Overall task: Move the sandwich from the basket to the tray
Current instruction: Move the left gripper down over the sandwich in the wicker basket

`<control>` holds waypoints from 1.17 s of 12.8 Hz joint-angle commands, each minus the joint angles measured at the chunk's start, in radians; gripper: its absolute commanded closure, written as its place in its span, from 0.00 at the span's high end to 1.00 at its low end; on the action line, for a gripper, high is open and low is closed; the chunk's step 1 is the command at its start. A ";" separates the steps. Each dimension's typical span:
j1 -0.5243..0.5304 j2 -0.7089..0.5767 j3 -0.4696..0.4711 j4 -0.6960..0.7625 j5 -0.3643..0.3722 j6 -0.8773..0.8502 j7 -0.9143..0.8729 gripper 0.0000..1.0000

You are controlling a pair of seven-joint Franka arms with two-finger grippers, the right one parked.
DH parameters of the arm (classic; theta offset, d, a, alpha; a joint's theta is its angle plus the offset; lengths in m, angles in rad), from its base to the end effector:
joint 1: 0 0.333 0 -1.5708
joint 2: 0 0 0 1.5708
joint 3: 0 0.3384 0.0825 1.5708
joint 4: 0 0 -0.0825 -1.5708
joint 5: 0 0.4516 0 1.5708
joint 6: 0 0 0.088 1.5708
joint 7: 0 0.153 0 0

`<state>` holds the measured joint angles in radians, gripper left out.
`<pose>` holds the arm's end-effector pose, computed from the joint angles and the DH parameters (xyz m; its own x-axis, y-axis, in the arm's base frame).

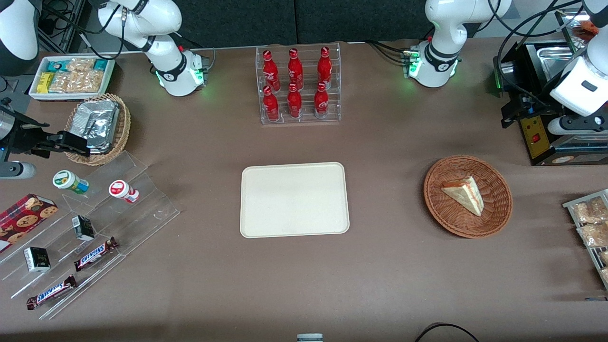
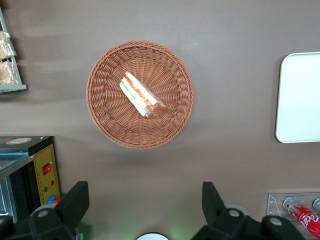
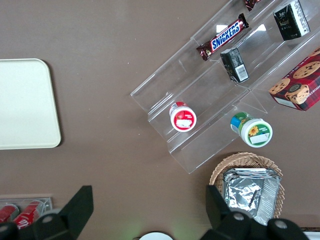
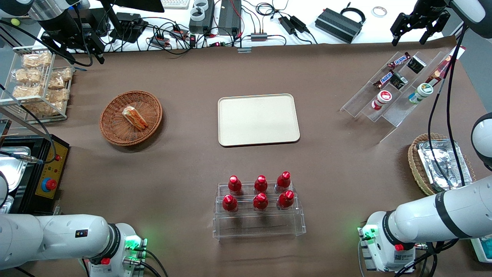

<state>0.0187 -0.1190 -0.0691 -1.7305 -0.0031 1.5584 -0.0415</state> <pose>0.5753 -0.0313 0.5852 0.9986 -0.0079 -0.0531 -0.0083 -0.9999 -0.0073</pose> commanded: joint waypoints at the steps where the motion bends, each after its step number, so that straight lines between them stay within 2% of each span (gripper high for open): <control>1: -0.005 0.013 -0.003 0.032 0.018 -0.029 -0.018 1.00; 4: -0.003 0.060 -0.001 0.028 0.018 -0.023 -0.046 1.00; 5: -0.002 0.099 -0.001 0.031 0.023 -0.020 -0.108 1.00; 7: 0.001 0.154 0.000 0.023 0.020 -0.008 -0.446 1.00; 12: 0.003 0.264 0.002 -0.148 0.025 0.280 -0.773 1.00; 15: 0.009 0.321 0.012 -0.208 0.028 0.388 -0.785 1.00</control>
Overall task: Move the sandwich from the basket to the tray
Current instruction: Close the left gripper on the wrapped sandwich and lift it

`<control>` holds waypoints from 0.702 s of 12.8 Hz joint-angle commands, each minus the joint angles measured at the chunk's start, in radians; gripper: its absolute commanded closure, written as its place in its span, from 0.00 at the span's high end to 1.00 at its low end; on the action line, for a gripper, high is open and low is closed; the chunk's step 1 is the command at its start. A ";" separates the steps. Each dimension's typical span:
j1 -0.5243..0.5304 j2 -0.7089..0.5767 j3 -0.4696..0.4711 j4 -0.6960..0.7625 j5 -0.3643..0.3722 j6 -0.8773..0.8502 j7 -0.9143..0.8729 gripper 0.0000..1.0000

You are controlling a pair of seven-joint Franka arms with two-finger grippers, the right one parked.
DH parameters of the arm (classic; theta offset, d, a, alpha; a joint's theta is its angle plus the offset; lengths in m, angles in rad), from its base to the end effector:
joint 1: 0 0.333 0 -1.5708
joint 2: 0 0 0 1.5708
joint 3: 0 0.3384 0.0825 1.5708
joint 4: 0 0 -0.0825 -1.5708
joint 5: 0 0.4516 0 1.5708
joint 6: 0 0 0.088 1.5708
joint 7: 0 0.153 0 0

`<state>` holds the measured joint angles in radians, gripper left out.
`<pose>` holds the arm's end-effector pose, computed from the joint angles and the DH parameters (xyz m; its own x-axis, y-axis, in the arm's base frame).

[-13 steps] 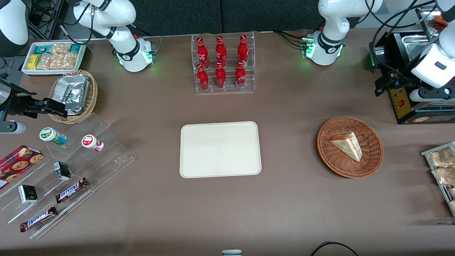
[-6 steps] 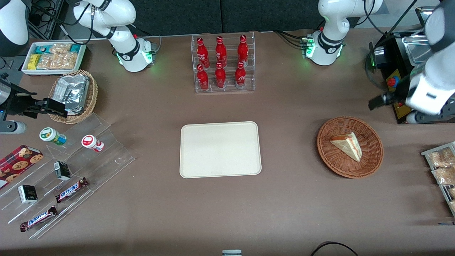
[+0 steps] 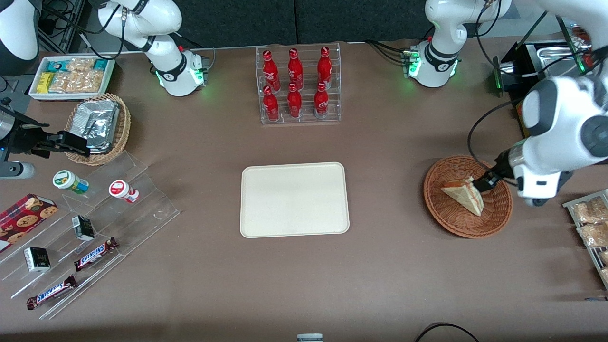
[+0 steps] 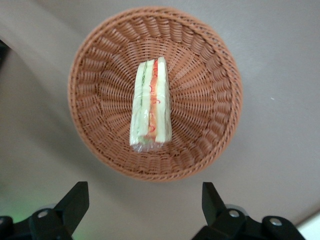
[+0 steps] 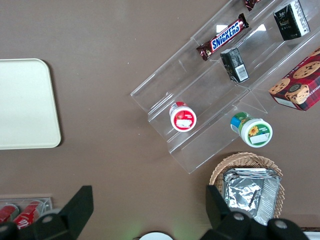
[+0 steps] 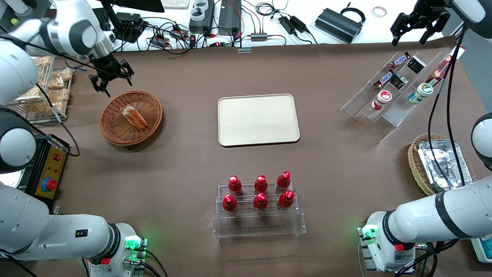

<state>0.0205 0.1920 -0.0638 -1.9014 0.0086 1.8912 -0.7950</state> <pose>0.6330 -0.0257 0.3282 0.7184 0.6806 -0.1437 0.6661 -0.7327 -0.1398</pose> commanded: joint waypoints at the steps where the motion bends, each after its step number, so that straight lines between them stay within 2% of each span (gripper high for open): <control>1: 0.009 0.017 0.022 -0.069 0.016 0.099 -0.032 1.00; 4: 0.010 0.053 0.048 -0.154 0.016 0.225 -0.032 1.00; 9: 0.009 0.155 0.053 -0.163 0.008 0.353 -0.052 1.00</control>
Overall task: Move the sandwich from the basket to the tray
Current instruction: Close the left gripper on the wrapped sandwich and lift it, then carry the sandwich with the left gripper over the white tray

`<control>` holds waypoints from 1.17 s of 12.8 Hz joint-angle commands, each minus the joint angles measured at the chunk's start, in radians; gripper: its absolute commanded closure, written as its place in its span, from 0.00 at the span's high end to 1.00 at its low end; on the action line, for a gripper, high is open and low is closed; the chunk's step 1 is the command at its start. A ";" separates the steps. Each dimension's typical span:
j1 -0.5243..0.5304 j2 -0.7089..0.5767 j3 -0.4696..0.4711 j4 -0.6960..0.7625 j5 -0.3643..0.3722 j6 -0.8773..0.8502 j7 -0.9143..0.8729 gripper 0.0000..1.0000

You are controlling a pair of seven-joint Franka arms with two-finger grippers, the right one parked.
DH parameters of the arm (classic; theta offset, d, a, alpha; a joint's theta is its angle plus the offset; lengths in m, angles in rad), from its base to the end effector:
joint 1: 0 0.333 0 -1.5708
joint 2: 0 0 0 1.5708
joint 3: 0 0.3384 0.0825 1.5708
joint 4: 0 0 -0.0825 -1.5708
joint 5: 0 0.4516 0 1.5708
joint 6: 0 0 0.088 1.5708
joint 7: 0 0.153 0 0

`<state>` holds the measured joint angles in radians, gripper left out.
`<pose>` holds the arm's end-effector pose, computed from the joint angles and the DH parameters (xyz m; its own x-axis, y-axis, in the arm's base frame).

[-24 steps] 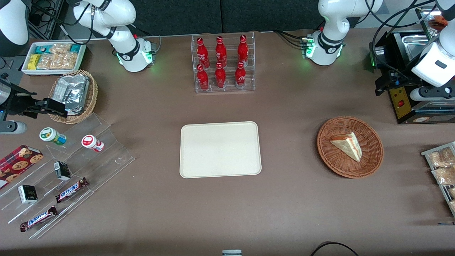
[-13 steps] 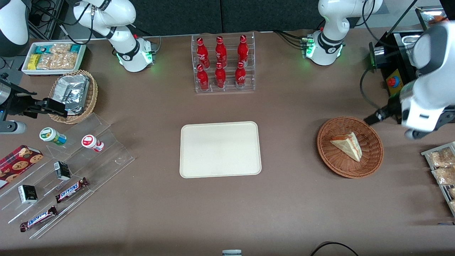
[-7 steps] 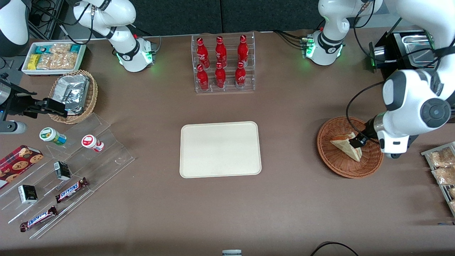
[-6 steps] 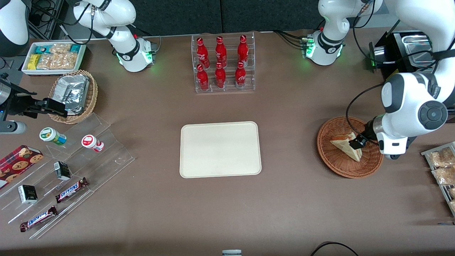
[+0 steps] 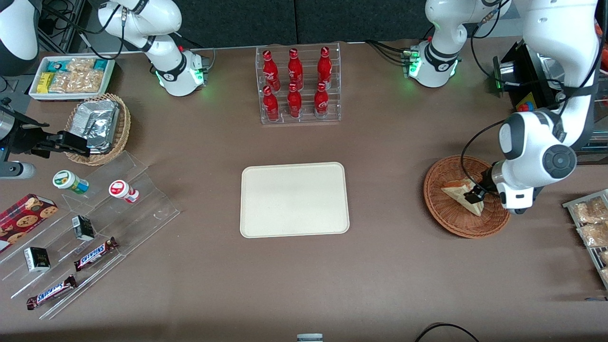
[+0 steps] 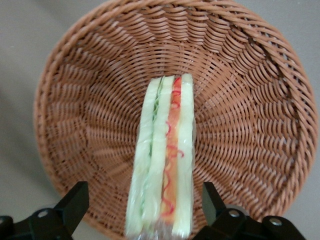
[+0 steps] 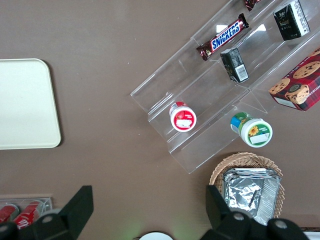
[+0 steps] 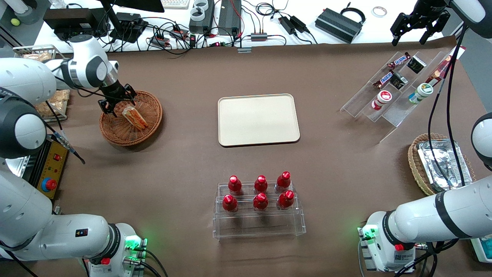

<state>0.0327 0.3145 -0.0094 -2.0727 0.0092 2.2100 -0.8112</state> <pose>0.6120 0.0148 0.1906 0.6654 0.7370 -0.1189 0.7254 -0.6759 -0.1302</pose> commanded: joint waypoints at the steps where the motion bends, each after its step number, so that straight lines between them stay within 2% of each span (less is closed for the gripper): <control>1: -0.004 0.047 -0.001 0.005 0.008 0.060 -0.045 1.00; 3: -0.007 0.090 -0.001 0.003 0.008 0.094 -0.046 1.00; 4: -0.007 0.101 -0.001 0.003 0.008 0.106 -0.046 0.51; 5: -0.007 0.095 -0.001 0.003 0.008 0.099 -0.045 0.24; 6: -0.007 0.083 -0.003 0.011 0.009 0.077 -0.040 0.16; 8: -0.013 0.045 -0.006 0.055 0.008 -0.005 -0.040 0.04; 9: -0.016 0.032 -0.009 0.095 0.008 -0.062 -0.042 0.01; 13: -0.034 0.041 -0.059 0.411 -0.035 -0.414 -0.049 0.00; 15: -0.057 0.041 -0.086 0.499 -0.086 -0.473 -0.068 0.00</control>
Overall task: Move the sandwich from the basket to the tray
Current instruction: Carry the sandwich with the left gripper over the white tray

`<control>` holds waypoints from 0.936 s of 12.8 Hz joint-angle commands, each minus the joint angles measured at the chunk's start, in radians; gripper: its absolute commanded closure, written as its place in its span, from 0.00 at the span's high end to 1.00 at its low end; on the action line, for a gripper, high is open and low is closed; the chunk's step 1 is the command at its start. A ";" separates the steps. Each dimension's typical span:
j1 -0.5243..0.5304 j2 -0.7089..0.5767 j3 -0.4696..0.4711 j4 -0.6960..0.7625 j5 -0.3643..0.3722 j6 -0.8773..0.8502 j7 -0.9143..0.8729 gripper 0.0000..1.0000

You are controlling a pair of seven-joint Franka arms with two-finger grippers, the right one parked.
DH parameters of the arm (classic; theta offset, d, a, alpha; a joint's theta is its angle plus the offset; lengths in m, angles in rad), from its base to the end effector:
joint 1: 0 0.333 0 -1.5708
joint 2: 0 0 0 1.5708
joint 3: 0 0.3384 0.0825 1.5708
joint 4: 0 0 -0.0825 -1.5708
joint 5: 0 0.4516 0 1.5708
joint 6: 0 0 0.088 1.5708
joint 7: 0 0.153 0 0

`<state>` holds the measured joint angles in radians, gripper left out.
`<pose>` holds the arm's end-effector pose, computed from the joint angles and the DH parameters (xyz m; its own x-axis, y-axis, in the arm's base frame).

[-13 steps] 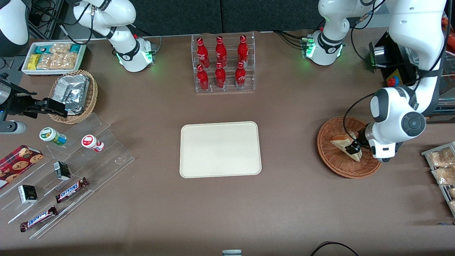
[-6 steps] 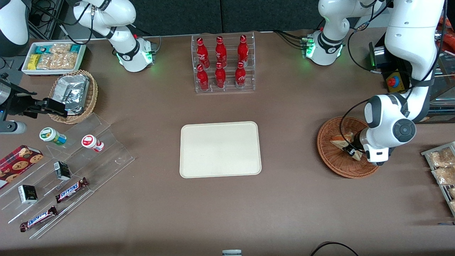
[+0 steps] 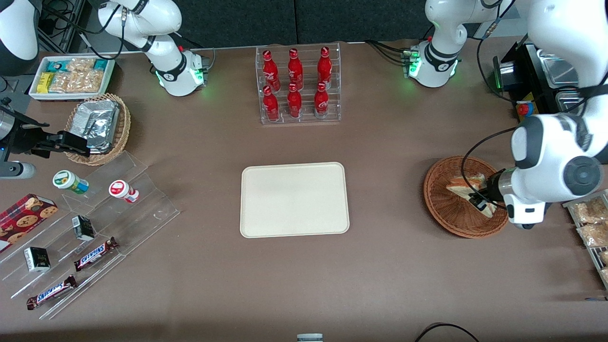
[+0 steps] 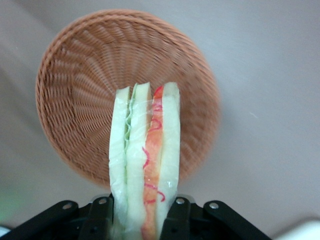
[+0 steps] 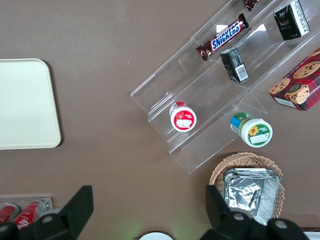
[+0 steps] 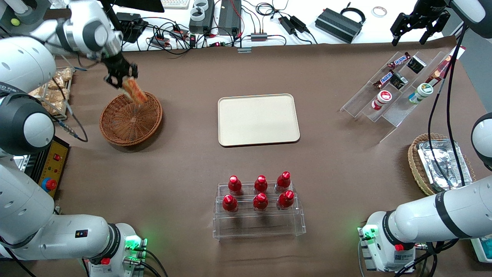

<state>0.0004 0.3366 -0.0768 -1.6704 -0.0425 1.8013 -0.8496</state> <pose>0.6866 -0.0548 0.3423 0.6855 0.7048 -0.1824 0.6979 -0.7075 -0.1109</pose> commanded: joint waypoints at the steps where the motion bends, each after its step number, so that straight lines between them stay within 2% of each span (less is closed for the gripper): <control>1: -0.051 0.019 -0.037 0.115 -0.039 -0.066 -0.031 0.00; 5: -0.241 0.062 -0.070 0.161 -0.033 -0.054 -0.020 0.00; 9: -0.457 0.250 -0.070 0.371 -0.031 -0.051 -0.014 0.01; 12: -0.562 0.353 -0.069 0.413 -0.030 0.045 -0.016 0.02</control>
<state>-0.5146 0.6071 -0.1587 -1.3338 -0.0766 1.8125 -0.8662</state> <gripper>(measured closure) 0.837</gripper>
